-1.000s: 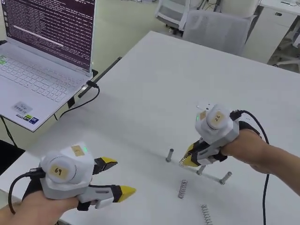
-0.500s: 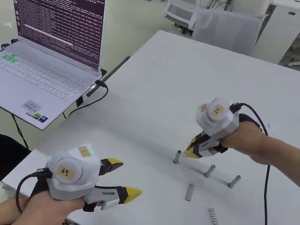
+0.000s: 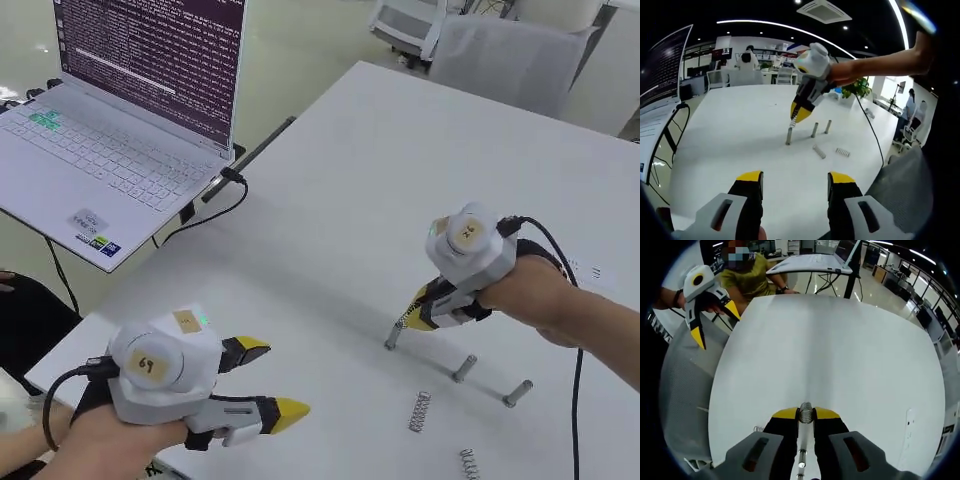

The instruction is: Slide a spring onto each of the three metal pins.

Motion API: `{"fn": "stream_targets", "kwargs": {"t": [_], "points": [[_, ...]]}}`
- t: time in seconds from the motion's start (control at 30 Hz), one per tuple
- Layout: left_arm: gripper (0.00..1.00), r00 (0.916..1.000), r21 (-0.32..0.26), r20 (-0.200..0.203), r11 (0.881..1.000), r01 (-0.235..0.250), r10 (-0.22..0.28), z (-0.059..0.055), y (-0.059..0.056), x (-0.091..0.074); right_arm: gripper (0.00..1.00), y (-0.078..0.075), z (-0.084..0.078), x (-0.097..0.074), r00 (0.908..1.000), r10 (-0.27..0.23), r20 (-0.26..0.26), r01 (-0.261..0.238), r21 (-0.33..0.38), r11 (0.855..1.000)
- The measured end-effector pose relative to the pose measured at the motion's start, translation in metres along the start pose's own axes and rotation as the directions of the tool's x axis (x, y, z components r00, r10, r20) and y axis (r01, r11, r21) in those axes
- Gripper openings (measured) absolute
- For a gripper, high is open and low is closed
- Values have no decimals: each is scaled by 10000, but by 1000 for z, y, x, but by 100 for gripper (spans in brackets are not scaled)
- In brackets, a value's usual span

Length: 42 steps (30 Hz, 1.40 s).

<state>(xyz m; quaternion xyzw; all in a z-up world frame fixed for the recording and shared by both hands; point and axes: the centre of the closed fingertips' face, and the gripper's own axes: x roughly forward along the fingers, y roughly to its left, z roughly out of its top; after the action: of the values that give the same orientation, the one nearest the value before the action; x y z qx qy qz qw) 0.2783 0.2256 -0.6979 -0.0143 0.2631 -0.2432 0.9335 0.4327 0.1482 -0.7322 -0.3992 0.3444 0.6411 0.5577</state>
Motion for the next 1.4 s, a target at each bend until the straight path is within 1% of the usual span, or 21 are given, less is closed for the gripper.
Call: {"fn": "stream_targets", "kwargs": {"t": [0.3, 0.73, 1.03, 1.23, 1.4], "points": [[46, 10000, -31, 19, 10000, 12, -12, 1, -1, 1, 8, 0, 1, 7, 9999, 104, -119, -105, -137, 9999], [46, 10000, -120, -15, 9999, -21, 21, -1, -1, 1, 8, 0, -4, 15, 9989, 211, -413, -227, -386, 9990], [46, 10000, -153, -2, 9999, -45, 45, 0, 1, 1, 9, 0, -7, 26, 9967, 253, -770, -305, -673, 9973], [46, 10000, -195, 3, 9998, -68, 69, 0, 2, 1, 9, -1, -8, 33, 9954, 277, -912, -343, -725, 9968], [46, 9999, -224, 17, 9997, -103, 103, 0, 3, 0, 9, 2, -11, 39, 9936, 349, -1076, -437, -810, 9958]]}}
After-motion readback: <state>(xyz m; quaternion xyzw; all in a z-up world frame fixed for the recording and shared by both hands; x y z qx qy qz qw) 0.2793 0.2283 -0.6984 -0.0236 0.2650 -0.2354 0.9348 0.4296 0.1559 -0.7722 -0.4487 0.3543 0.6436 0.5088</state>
